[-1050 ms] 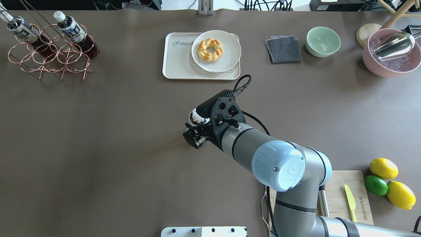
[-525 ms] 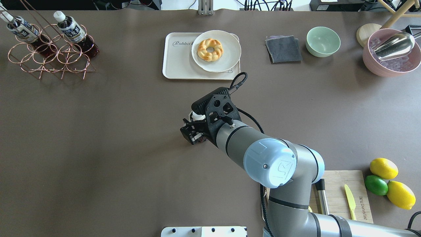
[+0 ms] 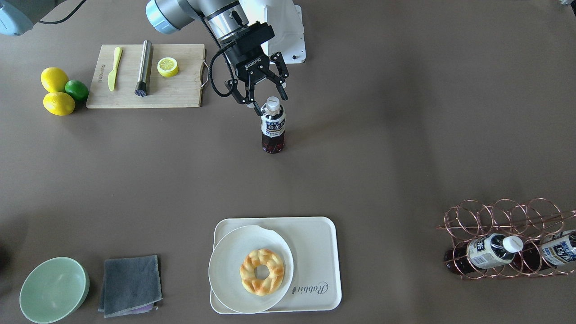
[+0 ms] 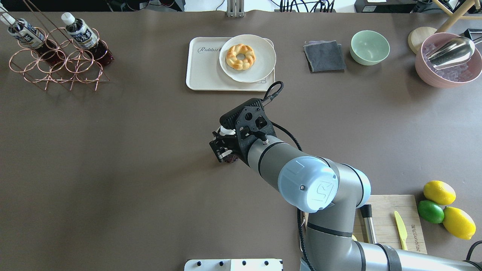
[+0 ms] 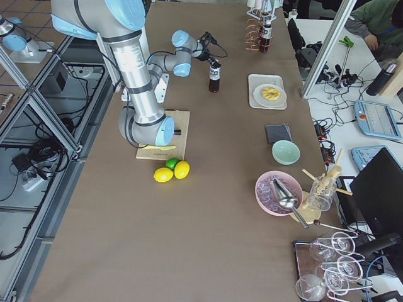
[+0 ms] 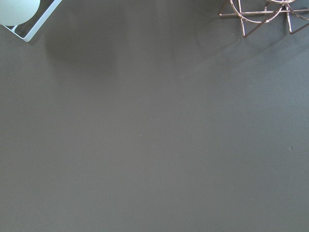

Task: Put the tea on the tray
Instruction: 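Grasp the tea bottle with the right gripper and lift it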

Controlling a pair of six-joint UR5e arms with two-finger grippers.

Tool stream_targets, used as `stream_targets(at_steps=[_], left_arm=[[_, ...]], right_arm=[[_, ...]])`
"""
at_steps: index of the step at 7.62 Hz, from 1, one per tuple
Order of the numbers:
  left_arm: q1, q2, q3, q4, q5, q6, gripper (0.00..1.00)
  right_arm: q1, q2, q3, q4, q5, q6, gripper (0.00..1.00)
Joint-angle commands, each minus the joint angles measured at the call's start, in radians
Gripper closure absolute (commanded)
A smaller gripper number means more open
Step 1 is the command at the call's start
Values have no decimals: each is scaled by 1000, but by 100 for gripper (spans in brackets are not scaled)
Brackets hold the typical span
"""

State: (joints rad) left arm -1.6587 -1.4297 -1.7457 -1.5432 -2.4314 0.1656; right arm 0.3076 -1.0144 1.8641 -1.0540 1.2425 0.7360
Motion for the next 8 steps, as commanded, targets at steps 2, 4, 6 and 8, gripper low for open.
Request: stream_targets(at_steps=[2, 4, 6, 8], left_arm=[[0, 0, -3, -2, 0, 0, 3], [0, 0, -3, -2, 0, 0, 3], [0, 0, -5, -2, 0, 0, 3], [0, 2, -6, 0, 0, 0, 3]], right_arm=[[2, 5, 1, 2, 0, 2, 100], [17, 37, 3, -1, 0, 3, 100], [63, 65, 3, -8, 5, 3, 100], [137, 153, -32, -64, 12, 5, 100]])
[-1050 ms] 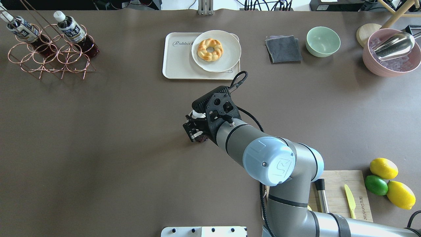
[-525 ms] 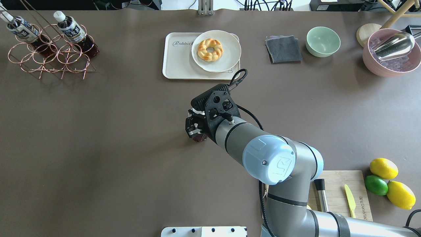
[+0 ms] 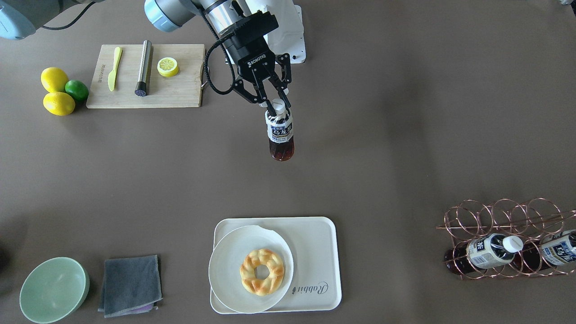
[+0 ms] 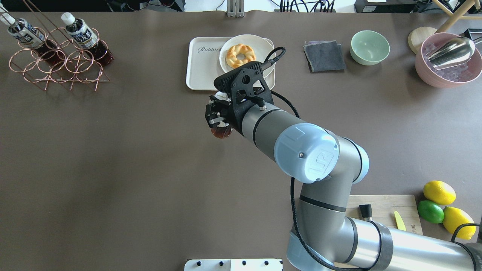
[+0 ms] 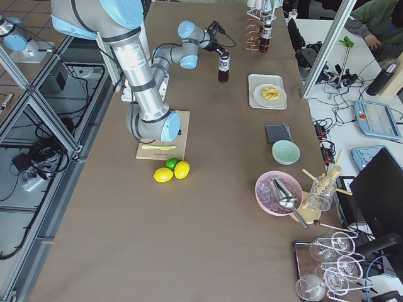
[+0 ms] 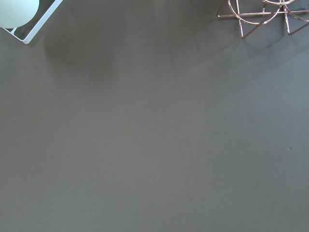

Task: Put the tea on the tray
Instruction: 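Carry the bottle to the white tray beside the plate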

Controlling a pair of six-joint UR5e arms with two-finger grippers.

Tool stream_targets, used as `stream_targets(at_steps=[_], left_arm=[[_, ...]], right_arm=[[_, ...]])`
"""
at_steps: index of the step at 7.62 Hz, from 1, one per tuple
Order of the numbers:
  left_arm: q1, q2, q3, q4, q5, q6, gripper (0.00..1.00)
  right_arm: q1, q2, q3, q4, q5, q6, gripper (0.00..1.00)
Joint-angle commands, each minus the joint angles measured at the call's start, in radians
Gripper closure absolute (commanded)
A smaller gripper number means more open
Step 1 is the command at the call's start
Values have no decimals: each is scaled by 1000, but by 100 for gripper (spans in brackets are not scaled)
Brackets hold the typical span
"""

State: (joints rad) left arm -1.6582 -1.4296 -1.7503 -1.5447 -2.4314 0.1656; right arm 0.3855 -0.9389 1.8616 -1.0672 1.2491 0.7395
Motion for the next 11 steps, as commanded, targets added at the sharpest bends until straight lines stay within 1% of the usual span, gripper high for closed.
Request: stream_targets(at_steps=[1, 3, 4, 6, 8, 9, 11], left_arm=[[0, 1, 0, 1, 0, 0, 3], [-2, 8, 0, -2, 0, 0, 3], [-2, 8, 0, 0, 0, 0, 3], [-2, 9, 3, 0, 0, 0, 3], [0, 9, 5, 0, 0, -1, 3], [0, 9, 5, 0, 0, 0, 3], [0, 8, 5, -2, 0, -1, 3]], right_arm=[[100, 174, -130, -74, 21, 41, 100], [189, 378, -412, -71, 82, 84, 100], [219, 456, -537, -66, 105, 106, 100], [256, 575, -729, -47, 145, 116, 100], [265, 597, -894, 85, 145, 118, 100], [271, 620, -950, 104, 145, 118, 100], [271, 620, -1010, 171, 145, 118, 100]])
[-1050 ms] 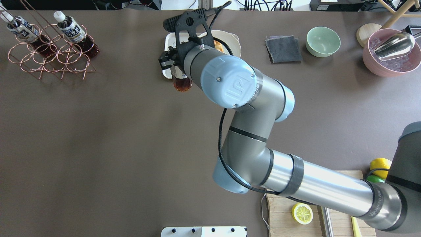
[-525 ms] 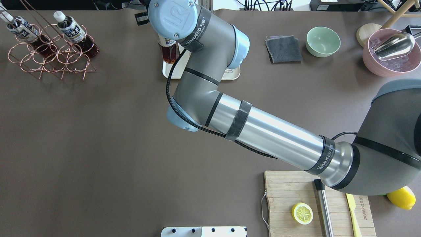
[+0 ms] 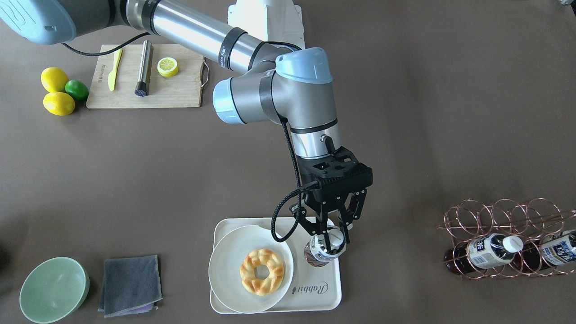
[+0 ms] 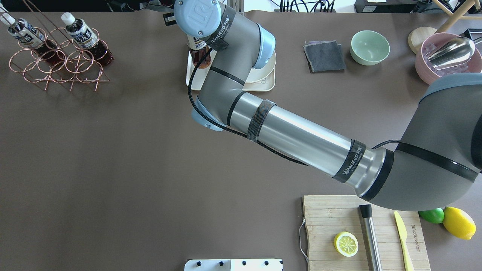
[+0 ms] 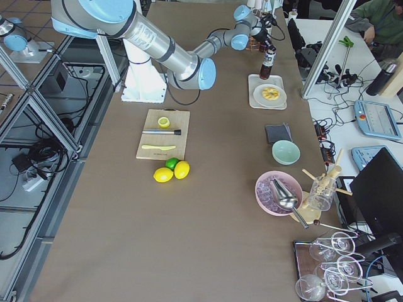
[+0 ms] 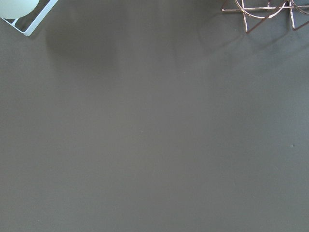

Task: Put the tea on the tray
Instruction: 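Carry the bottle to the white tray beside the plate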

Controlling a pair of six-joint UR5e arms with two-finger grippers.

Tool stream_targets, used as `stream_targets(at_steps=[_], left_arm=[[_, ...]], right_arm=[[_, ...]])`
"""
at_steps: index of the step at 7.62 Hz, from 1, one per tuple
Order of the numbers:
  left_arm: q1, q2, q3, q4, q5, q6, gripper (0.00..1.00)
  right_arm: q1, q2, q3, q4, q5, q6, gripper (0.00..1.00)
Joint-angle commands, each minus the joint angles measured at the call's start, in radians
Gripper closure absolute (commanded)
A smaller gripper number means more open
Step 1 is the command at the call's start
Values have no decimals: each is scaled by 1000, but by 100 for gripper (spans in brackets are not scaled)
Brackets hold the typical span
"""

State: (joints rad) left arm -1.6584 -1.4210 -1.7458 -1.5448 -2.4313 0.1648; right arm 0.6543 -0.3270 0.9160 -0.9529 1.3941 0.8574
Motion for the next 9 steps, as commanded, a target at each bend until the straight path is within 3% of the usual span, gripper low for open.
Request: stream_targets(at_steps=[1, 7, 8, 9], left_arm=[[0, -3, 0, -1, 0, -1, 3], [-1, -1, -1, -1, 0, 1, 3], [-1, -1, -1, -1, 0, 1, 3], [0, -1, 0, -1, 0, 1, 3]], right_arm=[[2, 6, -66, 57, 0, 2, 100], [-7, 3, -68, 59, 6, 9, 100], [-7, 3, -68, 59, 6, 9, 87], [-7, 3, -66, 60, 5, 9, 8]])
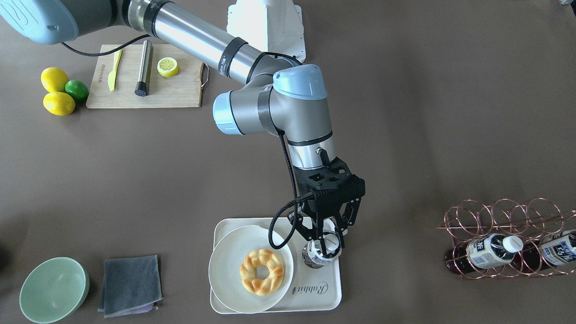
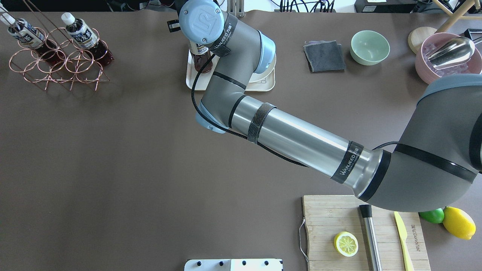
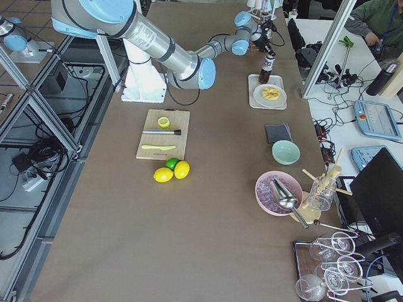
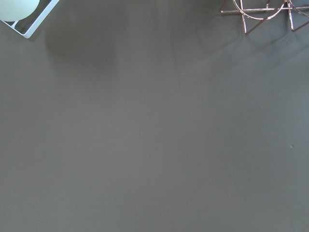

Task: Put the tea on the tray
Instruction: 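Carry the bottle to the white tray beside the plate, then release the bottle on the tray with the right gripper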

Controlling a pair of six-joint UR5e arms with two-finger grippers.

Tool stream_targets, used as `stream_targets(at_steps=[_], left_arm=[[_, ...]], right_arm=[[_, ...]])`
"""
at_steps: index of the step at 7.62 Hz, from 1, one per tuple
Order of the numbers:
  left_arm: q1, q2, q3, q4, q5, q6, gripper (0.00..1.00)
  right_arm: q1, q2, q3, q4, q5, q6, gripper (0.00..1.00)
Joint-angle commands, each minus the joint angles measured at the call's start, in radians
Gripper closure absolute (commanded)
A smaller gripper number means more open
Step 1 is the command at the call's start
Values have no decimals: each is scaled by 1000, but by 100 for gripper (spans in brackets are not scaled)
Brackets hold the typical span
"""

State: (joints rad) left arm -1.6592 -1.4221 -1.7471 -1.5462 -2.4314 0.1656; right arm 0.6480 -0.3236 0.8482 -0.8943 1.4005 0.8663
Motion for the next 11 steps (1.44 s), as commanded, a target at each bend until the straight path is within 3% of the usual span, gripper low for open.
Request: stream_targets(at_steps=[1, 4, 6, 10, 11], left_arm=[[1, 0, 0, 0, 0, 0, 3], [1, 0, -5, 0, 0, 0, 3], [-1, 0, -14, 0, 0, 0, 3], [-1, 0, -15, 0, 0, 0, 3], [-1, 0, -15, 0, 0, 2, 3]], right_arm=[[-1, 0, 3, 6, 0, 19, 0], [22, 0, 63, 0, 49, 60, 0], [39, -58, 173, -6, 133, 115, 0], [168, -571, 807, -249, 412, 137, 0], [223, -665, 887, -326, 489, 129, 0]])
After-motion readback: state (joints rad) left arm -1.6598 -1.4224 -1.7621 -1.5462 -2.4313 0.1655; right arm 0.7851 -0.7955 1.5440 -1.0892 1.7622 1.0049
